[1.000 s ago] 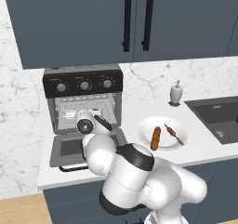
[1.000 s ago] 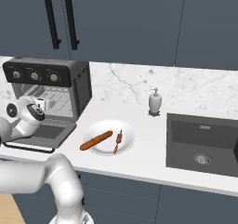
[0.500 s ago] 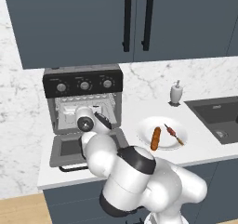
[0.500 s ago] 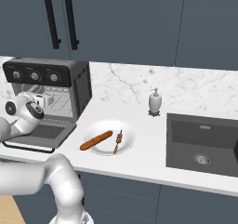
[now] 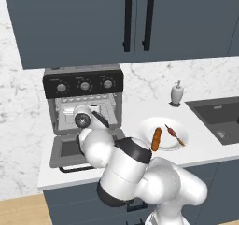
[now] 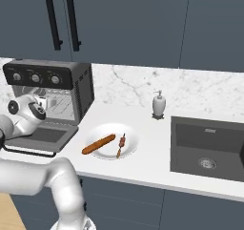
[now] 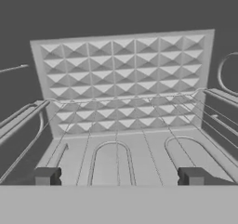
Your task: Pick up the kebab skewer and baguette bread, and place them inside the toaster oven. Close the toaster oven door and start by setting the timer.
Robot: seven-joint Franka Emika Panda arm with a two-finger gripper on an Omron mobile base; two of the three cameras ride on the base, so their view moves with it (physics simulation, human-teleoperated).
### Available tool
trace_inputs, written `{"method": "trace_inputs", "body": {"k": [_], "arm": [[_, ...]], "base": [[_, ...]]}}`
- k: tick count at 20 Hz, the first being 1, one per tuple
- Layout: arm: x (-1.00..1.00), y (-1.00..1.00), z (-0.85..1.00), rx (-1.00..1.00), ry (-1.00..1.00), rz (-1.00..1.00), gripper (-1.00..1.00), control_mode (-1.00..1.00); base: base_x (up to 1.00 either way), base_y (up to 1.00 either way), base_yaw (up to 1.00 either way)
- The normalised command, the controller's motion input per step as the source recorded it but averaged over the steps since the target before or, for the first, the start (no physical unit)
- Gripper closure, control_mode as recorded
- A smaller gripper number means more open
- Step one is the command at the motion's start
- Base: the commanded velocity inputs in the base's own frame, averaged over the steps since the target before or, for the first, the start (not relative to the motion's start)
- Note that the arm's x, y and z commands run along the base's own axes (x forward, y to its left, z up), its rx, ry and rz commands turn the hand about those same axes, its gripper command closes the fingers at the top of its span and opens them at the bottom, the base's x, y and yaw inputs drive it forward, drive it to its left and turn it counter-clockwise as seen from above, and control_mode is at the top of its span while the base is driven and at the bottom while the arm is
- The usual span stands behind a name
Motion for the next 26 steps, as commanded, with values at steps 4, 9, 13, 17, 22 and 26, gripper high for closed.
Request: {"method": "trace_inputs", "body": {"k": [4,9,13,17,22,26], "arm": [[0.28,0.00,-0.34,0.00,0.06,0.00,-1.00,-1.00],[-0.03,0.00,-0.34,0.00,0.04,0.00,-1.00,-1.00],[-0.61,0.00,-0.66,-0.02,0.14,0.00,-1.00,-1.00],[-0.91,0.00,-0.38,-0.01,0.22,0.00,-1.00,-1.00],[-1.00,-0.06,-0.11,0.00,0.24,0.00,-1.00,-1.00],[-1.00,-0.13,-0.06,0.00,0.31,0.00,-1.00,-1.00]], "base": [[0.00,0.00,0.00],[0.00,0.00,0.00],[0.00,0.00,0.00],[0.00,0.00,0.00],[0.00,0.00,0.00],[0.00,0.00,0.00]]}}
